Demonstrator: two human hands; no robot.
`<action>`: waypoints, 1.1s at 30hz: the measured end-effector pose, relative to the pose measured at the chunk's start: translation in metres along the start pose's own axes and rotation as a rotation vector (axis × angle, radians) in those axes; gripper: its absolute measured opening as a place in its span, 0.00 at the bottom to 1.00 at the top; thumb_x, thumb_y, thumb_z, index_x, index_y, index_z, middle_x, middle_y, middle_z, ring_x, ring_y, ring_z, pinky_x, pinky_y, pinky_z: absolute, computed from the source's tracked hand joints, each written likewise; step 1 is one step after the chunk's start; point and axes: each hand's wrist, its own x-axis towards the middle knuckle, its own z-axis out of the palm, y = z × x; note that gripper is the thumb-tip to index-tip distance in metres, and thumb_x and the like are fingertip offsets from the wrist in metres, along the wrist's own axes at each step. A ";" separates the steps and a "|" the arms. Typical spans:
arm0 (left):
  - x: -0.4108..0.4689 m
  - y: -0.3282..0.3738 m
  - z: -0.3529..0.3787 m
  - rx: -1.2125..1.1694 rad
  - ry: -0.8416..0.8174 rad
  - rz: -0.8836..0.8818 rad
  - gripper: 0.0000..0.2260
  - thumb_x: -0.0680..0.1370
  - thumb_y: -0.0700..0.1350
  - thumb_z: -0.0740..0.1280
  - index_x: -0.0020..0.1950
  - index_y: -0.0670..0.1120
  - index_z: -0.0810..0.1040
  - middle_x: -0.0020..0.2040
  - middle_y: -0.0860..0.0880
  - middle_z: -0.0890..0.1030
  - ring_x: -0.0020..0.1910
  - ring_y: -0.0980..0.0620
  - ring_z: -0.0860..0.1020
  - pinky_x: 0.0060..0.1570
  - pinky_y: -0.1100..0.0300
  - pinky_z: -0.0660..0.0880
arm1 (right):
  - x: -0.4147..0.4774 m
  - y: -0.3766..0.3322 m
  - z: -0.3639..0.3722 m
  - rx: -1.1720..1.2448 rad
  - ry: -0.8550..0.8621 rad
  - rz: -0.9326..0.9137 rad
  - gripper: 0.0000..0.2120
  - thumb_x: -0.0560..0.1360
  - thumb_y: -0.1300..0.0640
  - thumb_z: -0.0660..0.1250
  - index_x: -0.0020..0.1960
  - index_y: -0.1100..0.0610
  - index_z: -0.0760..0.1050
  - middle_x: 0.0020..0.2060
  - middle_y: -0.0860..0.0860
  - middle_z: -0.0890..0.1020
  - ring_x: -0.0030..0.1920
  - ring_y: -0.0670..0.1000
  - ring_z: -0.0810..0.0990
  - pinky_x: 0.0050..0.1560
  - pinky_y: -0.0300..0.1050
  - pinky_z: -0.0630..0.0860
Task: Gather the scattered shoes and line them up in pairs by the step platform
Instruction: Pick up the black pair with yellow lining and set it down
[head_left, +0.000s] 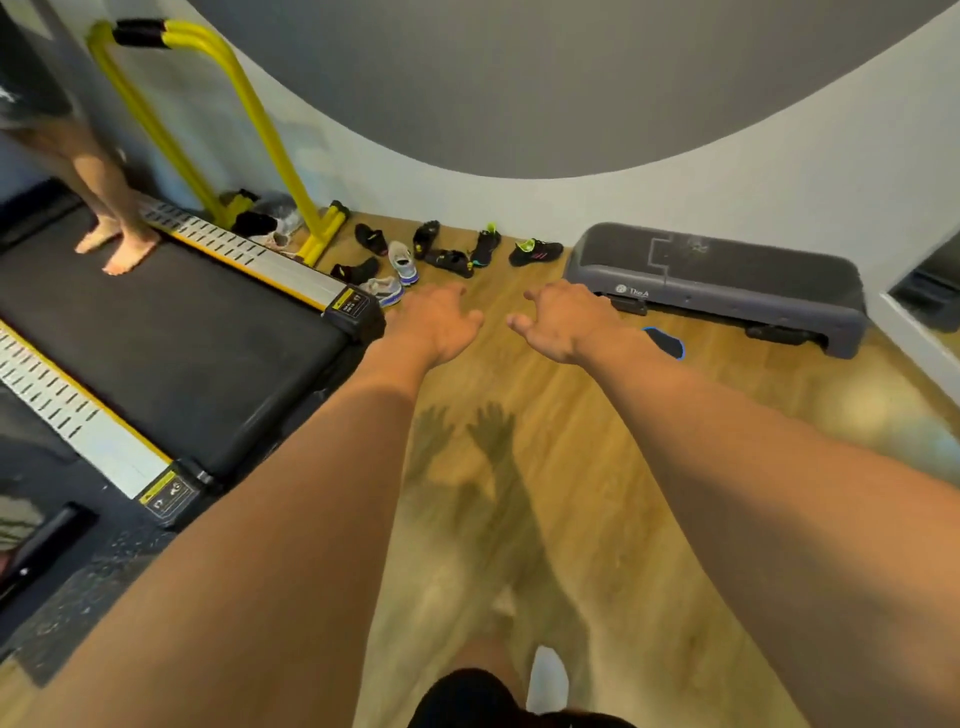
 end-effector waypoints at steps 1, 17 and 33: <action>0.015 0.001 0.000 0.001 -0.008 -0.003 0.25 0.78 0.55 0.59 0.74 0.48 0.65 0.72 0.41 0.68 0.71 0.40 0.66 0.68 0.44 0.65 | 0.014 0.002 0.000 0.005 -0.009 -0.011 0.29 0.79 0.38 0.55 0.74 0.52 0.64 0.71 0.57 0.69 0.70 0.60 0.67 0.64 0.58 0.67; 0.352 0.001 0.020 -0.068 -0.168 0.007 0.27 0.79 0.55 0.60 0.76 0.49 0.62 0.74 0.43 0.66 0.71 0.41 0.65 0.68 0.44 0.65 | 0.316 0.066 -0.008 0.037 -0.129 0.143 0.29 0.78 0.38 0.54 0.74 0.52 0.63 0.73 0.55 0.63 0.72 0.58 0.62 0.68 0.60 0.64; 0.669 0.037 0.047 -0.028 -0.261 0.023 0.28 0.77 0.54 0.63 0.74 0.47 0.63 0.68 0.40 0.69 0.67 0.38 0.68 0.65 0.42 0.67 | 0.627 0.188 0.001 0.159 -0.209 0.247 0.30 0.78 0.39 0.56 0.76 0.52 0.59 0.73 0.54 0.63 0.72 0.59 0.63 0.68 0.60 0.63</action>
